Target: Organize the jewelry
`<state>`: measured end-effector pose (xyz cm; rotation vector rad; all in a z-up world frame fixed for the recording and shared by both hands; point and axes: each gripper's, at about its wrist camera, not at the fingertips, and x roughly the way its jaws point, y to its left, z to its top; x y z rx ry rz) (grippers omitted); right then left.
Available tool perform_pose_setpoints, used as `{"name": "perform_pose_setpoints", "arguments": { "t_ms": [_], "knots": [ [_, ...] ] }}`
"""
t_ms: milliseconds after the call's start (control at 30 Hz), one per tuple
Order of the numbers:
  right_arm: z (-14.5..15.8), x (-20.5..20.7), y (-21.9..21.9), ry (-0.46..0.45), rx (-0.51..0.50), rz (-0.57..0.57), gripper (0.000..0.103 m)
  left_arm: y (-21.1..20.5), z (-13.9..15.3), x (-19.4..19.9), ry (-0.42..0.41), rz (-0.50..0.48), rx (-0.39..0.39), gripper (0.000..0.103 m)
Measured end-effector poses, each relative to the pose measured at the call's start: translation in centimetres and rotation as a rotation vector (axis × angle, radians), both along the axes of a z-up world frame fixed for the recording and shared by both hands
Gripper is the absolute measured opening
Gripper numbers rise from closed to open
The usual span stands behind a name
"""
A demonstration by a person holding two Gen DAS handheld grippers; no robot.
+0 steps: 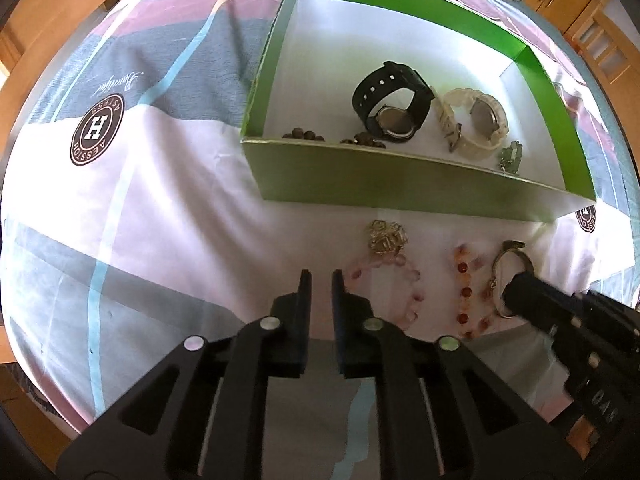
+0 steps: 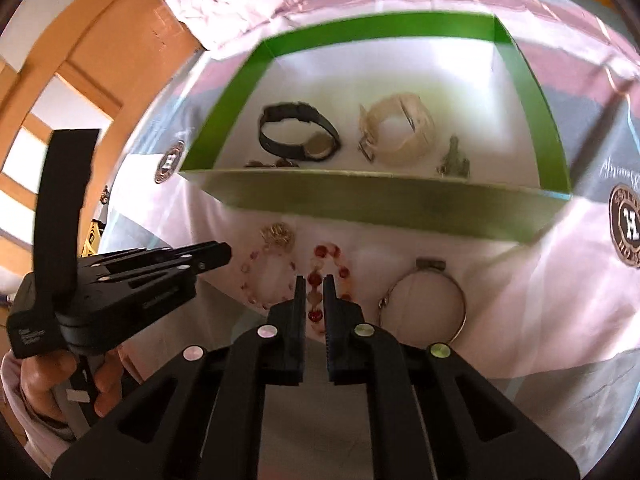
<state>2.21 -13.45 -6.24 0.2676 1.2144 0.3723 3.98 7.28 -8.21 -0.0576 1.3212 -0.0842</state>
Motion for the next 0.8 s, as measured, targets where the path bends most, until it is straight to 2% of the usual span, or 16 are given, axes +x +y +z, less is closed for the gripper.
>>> {"name": "perform_pose_setpoints", "arguments": {
  "t_ms": [33, 100, 167, 233, 467, 600, 800],
  "knots": [
    [0.0, 0.0, -0.1, -0.002, -0.007, -0.013, 0.009, 0.0, 0.0, 0.0, 0.000, -0.002, 0.002, 0.019],
    [0.0, 0.1, -0.5, -0.008, -0.017, -0.031, 0.011, 0.0, -0.1, 0.0, 0.001, -0.006, 0.008, 0.021],
    [-0.2, 0.2, -0.7, -0.005, -0.019, -0.041, 0.019, 0.0, -0.3, -0.1, 0.007, -0.009, 0.011, 0.021],
    [-0.6, 0.1, -0.3, -0.001, -0.028, -0.036, 0.022, 0.2, -0.5, 0.0, 0.015, -0.009, 0.012, 0.021],
    [-2.5, 0.5, 1.5, 0.015, -0.087, 0.002, 0.022, -0.6, -1.7, 0.8, 0.025, -0.010, 0.018, 0.021],
    [-3.5, 0.9, 2.3, 0.034, -0.118, 0.014, 0.023, -0.8, -1.7, 1.0, 0.021, -0.021, 0.015, 0.037],
    [-4.0, 0.9, 2.9, 0.025, -0.148, 0.030, 0.025, -1.4, -1.8, 0.9, 0.022, -0.038, 0.014, 0.037]
  ]
}}
